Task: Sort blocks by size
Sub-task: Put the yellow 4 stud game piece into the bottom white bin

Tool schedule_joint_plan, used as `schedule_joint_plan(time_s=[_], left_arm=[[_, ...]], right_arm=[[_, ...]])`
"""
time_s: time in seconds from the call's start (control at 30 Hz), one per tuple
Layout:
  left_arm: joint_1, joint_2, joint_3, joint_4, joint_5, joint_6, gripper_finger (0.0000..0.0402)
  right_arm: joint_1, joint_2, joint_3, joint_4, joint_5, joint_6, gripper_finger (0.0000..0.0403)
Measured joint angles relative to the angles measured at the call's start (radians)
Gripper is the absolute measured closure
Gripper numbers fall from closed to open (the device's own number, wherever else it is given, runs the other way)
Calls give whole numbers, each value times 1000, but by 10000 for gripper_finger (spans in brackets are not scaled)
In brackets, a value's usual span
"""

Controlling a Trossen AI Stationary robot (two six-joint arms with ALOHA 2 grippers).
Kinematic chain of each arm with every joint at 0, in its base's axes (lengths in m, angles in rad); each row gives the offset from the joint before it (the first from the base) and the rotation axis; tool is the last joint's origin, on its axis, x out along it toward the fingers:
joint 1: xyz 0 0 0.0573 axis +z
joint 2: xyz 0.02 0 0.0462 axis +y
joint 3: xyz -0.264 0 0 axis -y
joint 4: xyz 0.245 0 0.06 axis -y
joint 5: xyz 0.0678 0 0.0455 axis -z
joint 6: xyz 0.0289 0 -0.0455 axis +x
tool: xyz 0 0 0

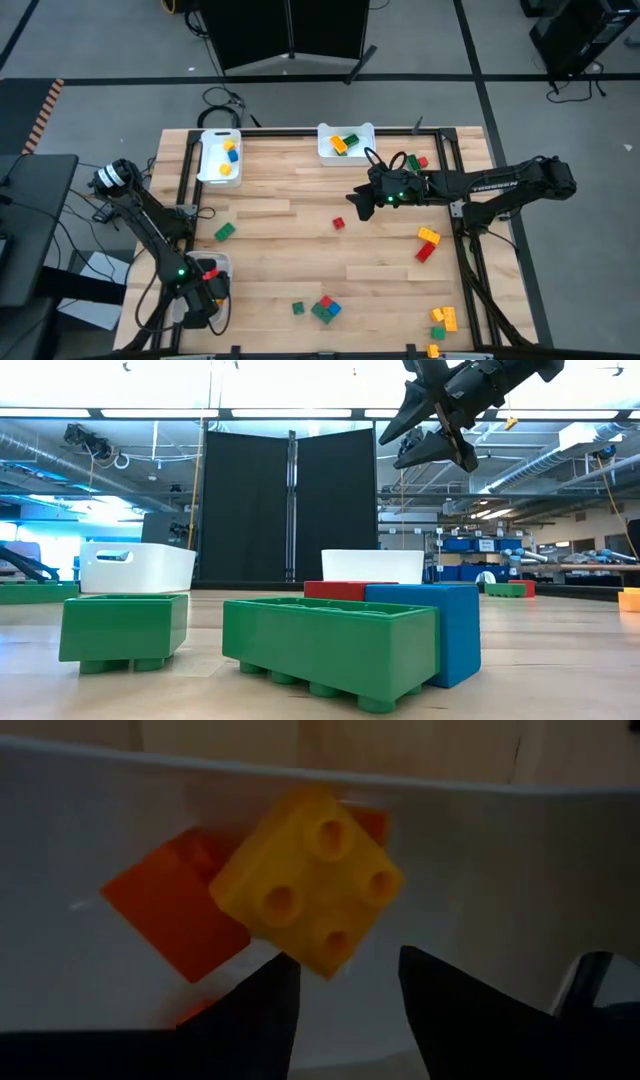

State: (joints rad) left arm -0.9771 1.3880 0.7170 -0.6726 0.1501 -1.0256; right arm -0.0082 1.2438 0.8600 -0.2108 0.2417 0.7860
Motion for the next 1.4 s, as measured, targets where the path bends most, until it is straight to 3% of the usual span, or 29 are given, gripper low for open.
schedule_joint_plan(time_s=[0.3,1.0,1.07,1.4], left_arm=[[0,0,0,-13,-15,-1,186],[1,0,0,428,-51,18,188],[1,-1,3,401,-57,79,188],[0,-1,2,98,33,25,188]], right_arm=[[0,0,0,1,0,-1,183],[0,0,0,59,-1,7,183],[1,0,0,67,-1,7,183],[3,0,0,83,-1,8,183]])
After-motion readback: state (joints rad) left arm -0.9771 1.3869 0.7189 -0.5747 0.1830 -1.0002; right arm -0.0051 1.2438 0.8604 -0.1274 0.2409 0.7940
